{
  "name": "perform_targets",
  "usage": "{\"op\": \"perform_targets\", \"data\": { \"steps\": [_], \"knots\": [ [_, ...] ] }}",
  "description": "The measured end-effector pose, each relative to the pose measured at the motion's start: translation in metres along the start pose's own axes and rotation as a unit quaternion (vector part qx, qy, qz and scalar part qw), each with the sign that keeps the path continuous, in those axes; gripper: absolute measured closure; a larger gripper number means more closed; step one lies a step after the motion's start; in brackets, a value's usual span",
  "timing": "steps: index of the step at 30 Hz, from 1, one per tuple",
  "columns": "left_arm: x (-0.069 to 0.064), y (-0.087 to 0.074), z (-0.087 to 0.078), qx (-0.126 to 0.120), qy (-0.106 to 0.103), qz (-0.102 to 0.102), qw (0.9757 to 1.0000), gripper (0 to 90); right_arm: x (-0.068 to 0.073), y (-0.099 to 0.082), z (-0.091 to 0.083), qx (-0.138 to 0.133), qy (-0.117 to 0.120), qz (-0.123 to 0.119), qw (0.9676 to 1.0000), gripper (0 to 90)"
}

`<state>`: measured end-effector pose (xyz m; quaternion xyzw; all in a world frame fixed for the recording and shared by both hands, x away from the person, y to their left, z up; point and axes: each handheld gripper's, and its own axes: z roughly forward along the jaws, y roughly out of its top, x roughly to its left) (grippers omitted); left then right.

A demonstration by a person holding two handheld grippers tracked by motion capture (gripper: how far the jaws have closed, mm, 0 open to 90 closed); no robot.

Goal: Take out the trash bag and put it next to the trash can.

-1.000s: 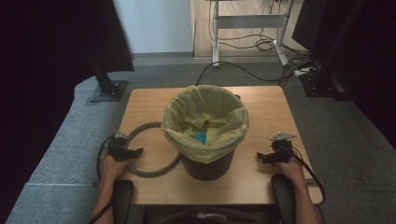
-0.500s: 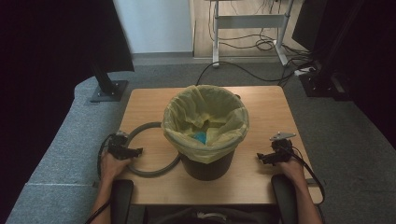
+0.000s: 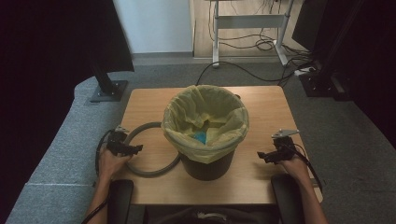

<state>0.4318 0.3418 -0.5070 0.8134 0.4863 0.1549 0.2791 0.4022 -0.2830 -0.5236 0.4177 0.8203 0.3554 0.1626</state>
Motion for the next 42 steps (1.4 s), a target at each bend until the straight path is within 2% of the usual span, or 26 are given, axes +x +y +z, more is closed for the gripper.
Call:
{"op": "perform_targets", "data": {
  "steps": [3, 9, 14, 18, 24, 30, 34, 40, 42],
  "knots": [
    [-0.003, 0.004, -0.005, 0.000, -0.008, 0.003, 1.0000, 2.3, 0.002, 0.005, -0.005, -0.001, 0.006, -0.001, 1.0000, 0.0],
    [-0.010, 0.013, -0.017, -0.003, -0.037, 0.003, 0.9993, 3.1, 0.007, 0.016, -0.015, -0.005, 0.026, -0.001, 0.9997, 0.0],
    [-0.014, 0.021, -0.029, -0.006, -0.062, 0.005, 0.9980, 5.0, 0.013, 0.026, -0.024, -0.006, 0.037, -0.014, 0.9992, 0.0],
    [-0.019, 0.026, -0.039, -0.010, -0.073, 0.013, 0.9972, 4.9, 0.017, 0.035, -0.034, -0.012, 0.048, -0.019, 0.9986, 0.0],
    [-0.025, 0.035, -0.053, -0.017, -0.097, 0.023, 0.9949, 4.4, 0.020, 0.048, -0.046, -0.021, 0.073, -0.031, 0.9966, 0.0],
    [-0.034, 0.046, -0.068, -0.023, -0.097, 0.043, 0.9941, 4.7, 0.025, 0.062, -0.062, -0.034, 0.079, -0.044, 0.9953, 0.0],
    [-0.041, 0.054, -0.080, -0.028, -0.109, 0.056, 0.9921, 4.7, 0.030, 0.074, -0.073, -0.039, 0.083, -0.057, 0.9941, 0.0],
    [-0.051, 0.067, -0.098, -0.039, -0.114, 0.078, 0.9896, 4.6, 0.039, 0.090, -0.086, -0.047, 0.105, -0.074, 0.9906, 0.0],
    [-0.053, 0.071, -0.105, -0.044, -0.122, 0.082, 0.9882, 4.6, 0.042, 0.095, -0.091, -0.054, 0.111, -0.076, 0.9894, 0.0]
  ]
}}
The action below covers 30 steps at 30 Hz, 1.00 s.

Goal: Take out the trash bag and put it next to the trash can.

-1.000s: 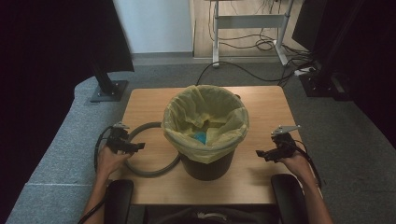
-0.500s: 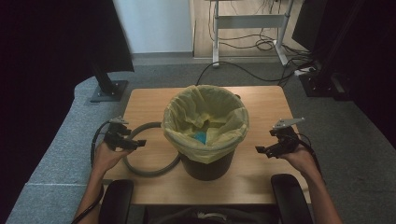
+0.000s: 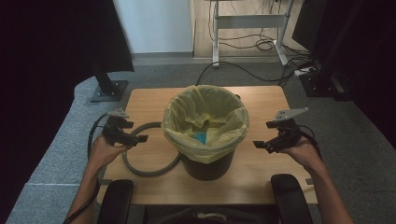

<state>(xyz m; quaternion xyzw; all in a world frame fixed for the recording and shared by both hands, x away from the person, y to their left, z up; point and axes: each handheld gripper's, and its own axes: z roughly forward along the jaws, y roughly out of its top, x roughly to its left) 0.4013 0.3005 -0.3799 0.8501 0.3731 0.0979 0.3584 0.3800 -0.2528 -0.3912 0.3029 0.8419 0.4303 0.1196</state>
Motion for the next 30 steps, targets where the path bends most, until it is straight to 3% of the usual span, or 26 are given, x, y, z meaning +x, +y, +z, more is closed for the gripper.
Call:
{"op": "perform_targets", "data": {
  "steps": [6, 15, 22, 30],
  "knots": [
    [-0.013, 0.017, -0.018, -0.016, -0.010, 0.023, 0.9996, 4.1, 0.010, 0.017, -0.012, -0.004, 0.018, -0.020, 0.9996, 0.0],
    [-0.038, 0.041, -0.037, -0.021, -0.022, 0.066, 0.9974, 3.8, 0.025, 0.042, -0.031, -0.018, 0.048, -0.035, 0.9981, 0.0],
    [-0.061, 0.062, -0.049, -0.028, -0.045, 0.103, 0.9933, 3.8, 0.039, 0.063, -0.041, -0.019, 0.067, -0.060, 0.9958, 0.0],
    [-0.085, 0.083, -0.055, -0.032, -0.065, 0.136, 0.9880, 4.1, 0.059, 0.087, -0.043, -0.017, 0.095, -0.093, 0.9911, 0.0]
  ]
}}
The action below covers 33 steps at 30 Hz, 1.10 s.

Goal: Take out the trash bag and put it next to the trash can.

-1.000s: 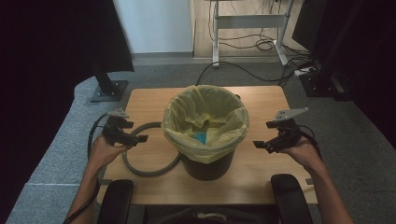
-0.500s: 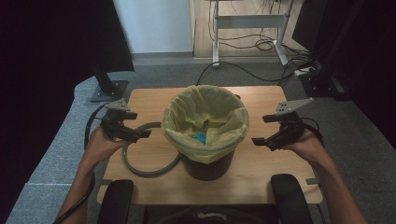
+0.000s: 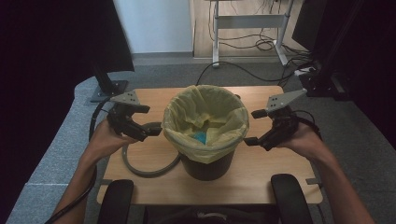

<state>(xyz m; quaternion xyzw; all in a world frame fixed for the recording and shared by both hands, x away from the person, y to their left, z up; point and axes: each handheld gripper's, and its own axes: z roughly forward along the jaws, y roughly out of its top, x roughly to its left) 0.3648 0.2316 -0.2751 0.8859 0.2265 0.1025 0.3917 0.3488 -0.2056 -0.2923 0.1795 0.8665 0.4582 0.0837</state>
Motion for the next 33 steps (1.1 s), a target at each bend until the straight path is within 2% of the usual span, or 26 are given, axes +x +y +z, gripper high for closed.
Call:
{"op": "perform_targets", "data": {
  "steps": [8, 12, 14, 20, 23, 25, 27, 29, 33],
  "knots": [
    [-0.023, 0.020, 0.012, 0.003, -0.040, 0.038, 0.9985, 4.4, 0.014, 0.020, 0.016, 0.011, 0.033, -0.030, 0.9990, 2.7],
    [-0.031, 0.024, 0.023, 0.007, -0.066, 0.054, 0.9963, 5.2, 0.019, 0.025, 0.027, 0.023, 0.052, -0.043, 0.9975, 8.0],
    [-0.034, 0.023, 0.030, 0.007, -0.088, 0.057, 0.9944, 5.3, 0.021, 0.027, 0.032, 0.028, 0.060, -0.047, 0.9967, 11.4],
    [-0.044, 0.022, 0.044, 0.021, -0.091, 0.081, 0.9923, 8.8, 0.025, 0.027, 0.048, 0.044, 0.086, -0.057, 0.9937, 18.8],
    [-0.047, 0.022, 0.050, 0.033, -0.094, 0.090, 0.9910, 15.4, 0.026, 0.026, 0.054, 0.056, 0.099, -0.066, 0.9913, 30.4],
    [-0.048, 0.021, 0.051, 0.039, -0.108, 0.097, 0.9886, 20.5, 0.026, 0.025, 0.057, 0.063, 0.105, -0.071, 0.9899, 36.4],
    [-0.050, 0.020, 0.051, 0.046, -0.111, 0.106, 0.9870, 26.9, 0.026, 0.024, 0.057, 0.075, 0.111, -0.076, 0.9881, 46.5],
    [-0.051, 0.019, 0.048, 0.039, -0.114, 0.114, 0.9861, 33.6, 0.026, 0.023, 0.054, 0.066, 0.117, -0.082, 0.9875, 52.2],
    [-0.048, 0.022, 0.041, 0.025, -0.137, 0.102, 0.9851, 50.9, 0.029, 0.027, 0.042, 0.041, 0.119, -0.093, 0.9877, 69.5]
  ]
}}
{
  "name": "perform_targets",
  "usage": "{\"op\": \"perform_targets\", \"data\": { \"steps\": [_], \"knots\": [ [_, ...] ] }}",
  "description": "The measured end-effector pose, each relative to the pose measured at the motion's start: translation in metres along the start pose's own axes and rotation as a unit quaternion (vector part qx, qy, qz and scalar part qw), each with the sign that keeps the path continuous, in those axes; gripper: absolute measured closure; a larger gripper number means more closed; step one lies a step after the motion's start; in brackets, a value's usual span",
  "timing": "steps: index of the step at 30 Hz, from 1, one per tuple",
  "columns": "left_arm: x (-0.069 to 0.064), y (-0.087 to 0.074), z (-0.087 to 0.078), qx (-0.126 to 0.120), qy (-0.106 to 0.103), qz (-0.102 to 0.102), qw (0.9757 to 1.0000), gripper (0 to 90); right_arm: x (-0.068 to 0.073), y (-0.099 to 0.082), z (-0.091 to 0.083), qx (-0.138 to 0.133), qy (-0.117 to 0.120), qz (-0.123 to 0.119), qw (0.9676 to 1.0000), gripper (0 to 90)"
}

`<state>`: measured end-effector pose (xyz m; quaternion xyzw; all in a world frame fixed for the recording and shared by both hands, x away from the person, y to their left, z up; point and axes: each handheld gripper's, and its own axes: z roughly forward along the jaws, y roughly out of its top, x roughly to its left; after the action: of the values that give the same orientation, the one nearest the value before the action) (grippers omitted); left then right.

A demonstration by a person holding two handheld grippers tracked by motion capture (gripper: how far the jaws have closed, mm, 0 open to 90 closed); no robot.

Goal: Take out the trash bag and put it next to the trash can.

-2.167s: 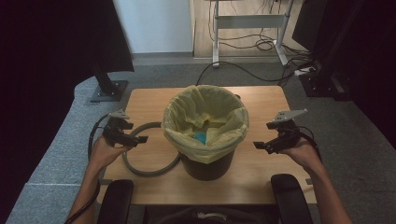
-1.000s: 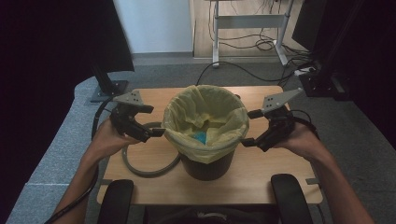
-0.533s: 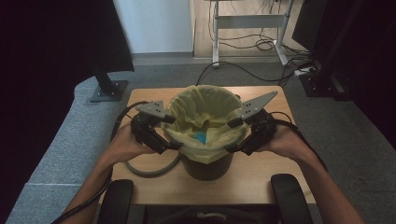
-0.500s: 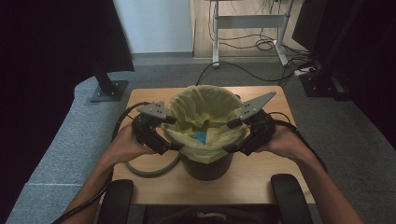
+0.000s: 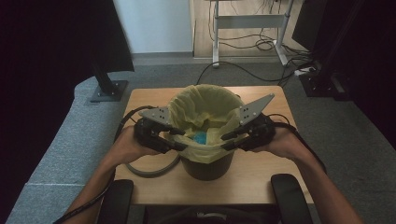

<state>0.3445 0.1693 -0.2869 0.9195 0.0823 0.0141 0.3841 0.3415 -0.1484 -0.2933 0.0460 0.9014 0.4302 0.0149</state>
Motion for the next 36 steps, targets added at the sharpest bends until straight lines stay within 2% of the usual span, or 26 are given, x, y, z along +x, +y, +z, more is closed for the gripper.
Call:
{"op": "perform_targets", "data": {
  "steps": [3, 6, 7, 10, 11, 13, 15, 16, 19, 23, 28, 29, 30, 31, 32, 33, 36],
  "knots": [
    [0.001, 0.001, -0.001, -0.007, -0.018, -0.003, 0.9998, 61.3, 0.000, 0.003, -0.005, -0.004, 0.004, 0.000, 1.0000, 76.8],
    [0.003, 0.002, -0.005, -0.027, -0.042, -0.015, 0.9986, 75.4, -0.001, 0.006, -0.008, -0.012, 0.006, 0.000, 0.9999, 86.5],
    [0.003, 0.002, -0.006, -0.030, -0.032, -0.014, 0.9989, 83.9, -0.002, 0.007, -0.008, -0.009, -0.002, 0.004, 1.0000, 87.3],
    [0.005, 0.005, -0.008, -0.027, -0.018, -0.027, 0.9991, 87.1, -0.006, 0.011, -0.007, -0.006, -0.006, 0.008, 0.9999, 88.2],
    [0.006, 0.006, -0.009, -0.031, -0.018, -0.034, 0.9987, 85.6, -0.007, 0.012, -0.007, -0.006, -0.010, 0.009, 0.9999, 88.3],
    [0.007, 0.008, -0.009, -0.047, -0.019, -0.049, 0.9975, 66.9, -0.010, 0.015, -0.007, -0.012, -0.016, 0.013, 0.9997, 88.4],
    [0.009, 0.011, -0.007, -0.055, -0.037, -0.051, 0.9965, 52.8, -0.014, 0.017, -0.007, -0.017, -0.025, 0.018, 0.9994, 88.4],
    [0.008, 0.012, -0.006, -0.058, -0.037, -0.052, 0.9963, 48.0, -0.016, 0.017, -0.008, -0.020, -0.032, 0.021, 0.9991, 88.4],
    [0.008, 0.017, 0.002, -0.031, -0.030, -0.043, 0.9981, 46.4, -0.021, 0.019, -0.007, -0.026, -0.042, 0.026, 0.9984, 88.5],
    [0.013, 0.020, 0.006, -0.016, -0.034, -0.050, 0.9981, 57.2, -0.028, 0.021, -0.007, -0.036, -0.057, 0.029, 0.9973, 88.5],
    [0.015, 0.023, 0.008, 0.000, -0.040, -0.054, 0.9977, 82.8, -0.035, 0.023, -0.006, -0.043, -0.065, 0.032, 0.9964, 88.4],
    [0.015, 0.024, 0.008, 0.002, -0.038, -0.053, 0.9979, 82.8, -0.036, 0.023, -0.006, -0.044, -0.066, 0.032, 0.9963, 88.4],
    [0.015, 0.025, 0.007, 0.003, -0.032, -0.053, 0.9981, 88.1, -0.037, 0.023, -0.005, -0.046, -0.067, 0.033, 0.9962, 88.3],
    [0.015, 0.026, 0.006, 0.004, -0.029, -0.057, 0.9979, 89.2, -0.038, 0.023, -0.004, -0.046, -0.064, 0.034, 0.9963, 88.1],
    [0.016, 0.026, 0.004, 0.003, -0.023, -0.061, 0.9979, 89.4, -0.038, 0.022, -0.004, -0.045, -0.063, 0.036, 0.9963, 85.7],
    [0.018, 0.026, 0.003, 0.000, -0.013, -0.068, 0.9976, 89.6, -0.038, 0.021, -0.004, -0.046, -0.065, 0.038, 0.9961, 78.7],
    [0.022, 0.024, -0.003, -0.014, -0.005, -0.085, 0.9963, 89.7, -0.038, 0.019, -0.007, -0.041, -0.065, 0.045, 0.9960, 57.7]
  ]
}}
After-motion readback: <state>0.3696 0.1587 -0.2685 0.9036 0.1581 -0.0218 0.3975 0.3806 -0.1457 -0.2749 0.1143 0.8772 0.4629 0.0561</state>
